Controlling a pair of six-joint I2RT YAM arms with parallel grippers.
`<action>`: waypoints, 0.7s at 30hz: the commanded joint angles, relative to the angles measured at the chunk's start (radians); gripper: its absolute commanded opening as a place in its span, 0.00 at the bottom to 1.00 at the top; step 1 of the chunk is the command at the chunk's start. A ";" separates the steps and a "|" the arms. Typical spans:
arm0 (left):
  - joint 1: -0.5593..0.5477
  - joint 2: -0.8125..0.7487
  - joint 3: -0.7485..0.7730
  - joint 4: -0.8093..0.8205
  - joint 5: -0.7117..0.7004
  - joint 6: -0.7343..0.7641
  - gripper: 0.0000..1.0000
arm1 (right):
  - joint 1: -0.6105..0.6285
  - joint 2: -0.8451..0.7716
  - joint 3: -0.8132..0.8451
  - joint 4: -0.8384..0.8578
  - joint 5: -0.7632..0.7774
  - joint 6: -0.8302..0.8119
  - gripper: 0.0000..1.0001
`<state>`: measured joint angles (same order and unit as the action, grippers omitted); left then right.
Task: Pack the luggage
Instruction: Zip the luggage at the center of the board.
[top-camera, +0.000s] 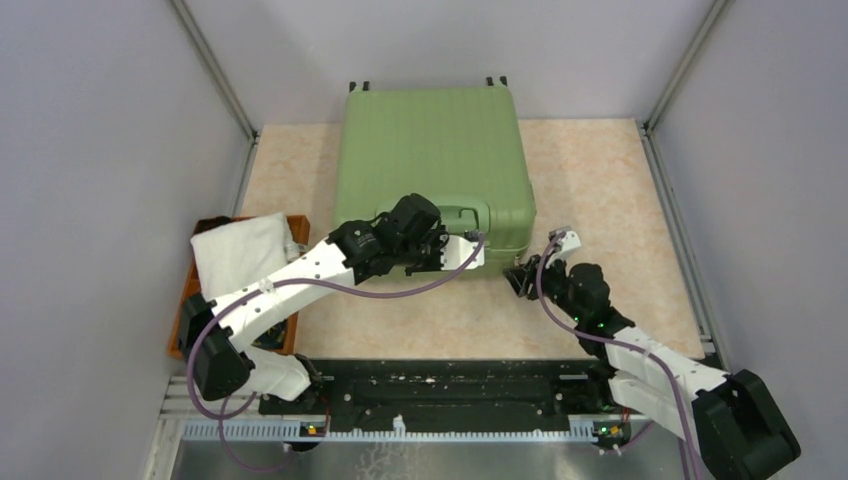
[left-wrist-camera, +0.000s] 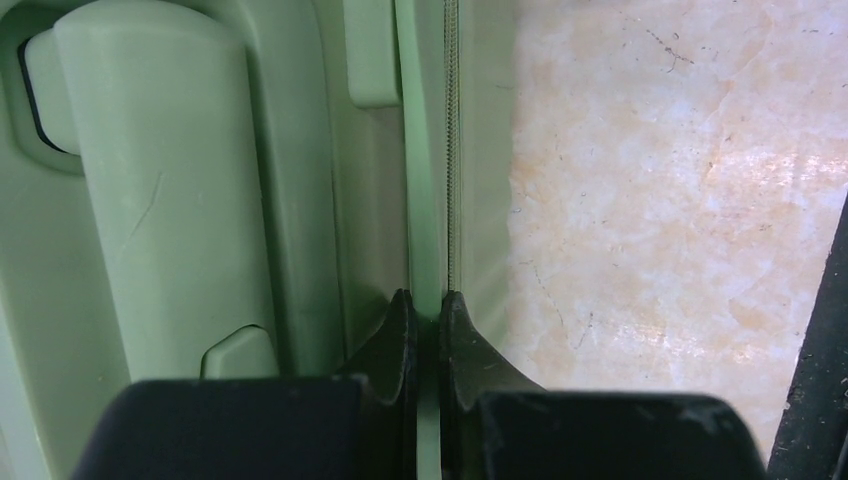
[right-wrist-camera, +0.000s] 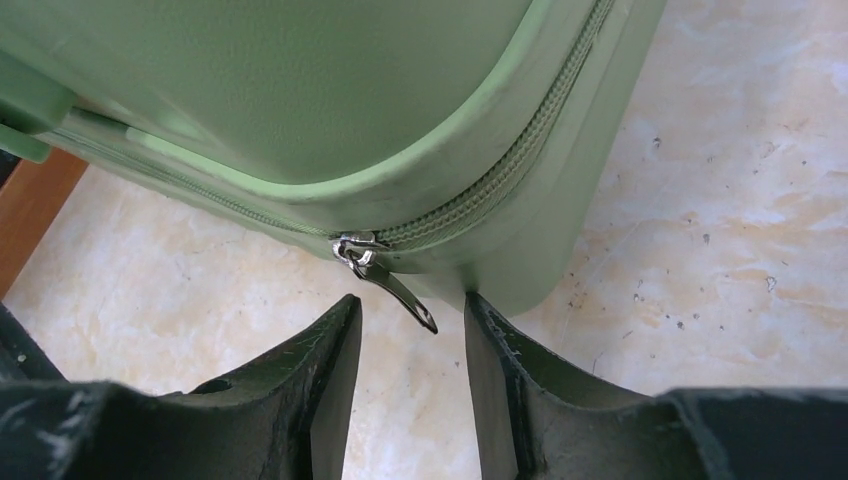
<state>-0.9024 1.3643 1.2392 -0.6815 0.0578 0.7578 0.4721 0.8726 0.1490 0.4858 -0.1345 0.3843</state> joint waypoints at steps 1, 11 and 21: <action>-0.017 -0.164 0.109 0.383 -0.017 0.099 0.00 | -0.011 0.002 0.070 0.114 -0.017 -0.031 0.41; -0.017 -0.158 0.065 0.383 0.000 0.082 0.00 | -0.011 -0.063 0.088 0.074 -0.026 0.013 0.38; -0.018 -0.147 0.024 0.375 0.022 0.066 0.00 | -0.012 -0.076 0.064 0.101 -0.043 0.047 0.33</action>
<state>-0.9020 1.3560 1.2072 -0.6636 0.0669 0.7540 0.4683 0.8207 0.1589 0.4702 -0.1864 0.4194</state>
